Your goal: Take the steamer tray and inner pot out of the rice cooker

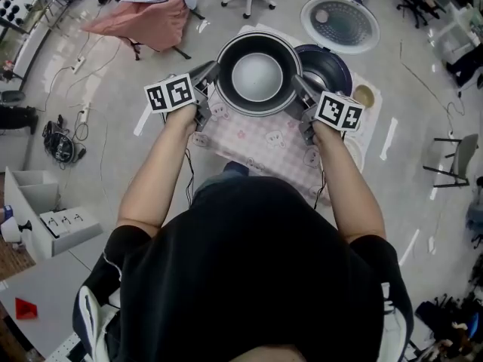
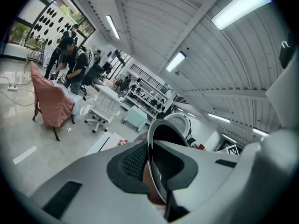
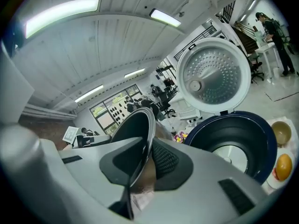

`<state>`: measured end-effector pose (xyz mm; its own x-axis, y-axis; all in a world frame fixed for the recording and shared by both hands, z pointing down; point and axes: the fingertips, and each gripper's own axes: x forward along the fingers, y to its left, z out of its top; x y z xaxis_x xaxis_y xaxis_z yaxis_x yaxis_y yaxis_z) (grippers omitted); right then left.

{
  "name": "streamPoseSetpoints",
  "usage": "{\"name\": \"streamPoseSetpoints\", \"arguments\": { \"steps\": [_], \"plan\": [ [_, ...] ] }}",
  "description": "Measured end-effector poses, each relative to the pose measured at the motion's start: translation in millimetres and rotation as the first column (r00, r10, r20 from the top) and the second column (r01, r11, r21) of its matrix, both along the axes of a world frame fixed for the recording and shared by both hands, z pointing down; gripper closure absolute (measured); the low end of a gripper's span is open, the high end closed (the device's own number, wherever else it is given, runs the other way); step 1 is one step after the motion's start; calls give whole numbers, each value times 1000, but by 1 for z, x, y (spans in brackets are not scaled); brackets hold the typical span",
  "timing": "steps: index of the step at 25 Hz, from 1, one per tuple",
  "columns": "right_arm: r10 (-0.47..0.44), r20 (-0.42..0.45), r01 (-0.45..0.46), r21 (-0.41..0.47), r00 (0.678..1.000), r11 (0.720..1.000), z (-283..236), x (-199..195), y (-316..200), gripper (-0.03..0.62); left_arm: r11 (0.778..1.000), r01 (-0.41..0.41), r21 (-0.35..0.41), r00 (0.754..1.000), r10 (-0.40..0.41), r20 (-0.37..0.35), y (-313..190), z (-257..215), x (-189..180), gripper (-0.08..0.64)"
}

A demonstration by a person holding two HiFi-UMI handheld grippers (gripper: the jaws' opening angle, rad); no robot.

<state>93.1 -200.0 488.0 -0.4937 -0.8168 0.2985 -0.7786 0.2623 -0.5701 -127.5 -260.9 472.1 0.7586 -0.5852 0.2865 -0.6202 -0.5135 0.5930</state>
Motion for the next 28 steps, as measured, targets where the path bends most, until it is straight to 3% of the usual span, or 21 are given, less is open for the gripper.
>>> {"name": "streamPoseSetpoints", "arguments": {
  "steps": [13, 28],
  "plan": [
    [-115, 24, 117, -145, 993, 982, 76, -75, -16, 531, 987, 103, -122, 994, -99, 36, -2, 79, -78, 512],
    [-142, 36, 146, -336, 989, 930, 174, -97, -9, 535, 942, 135, -308, 989, -111, 93, 4, 181, -100, 511]
  ]
}}
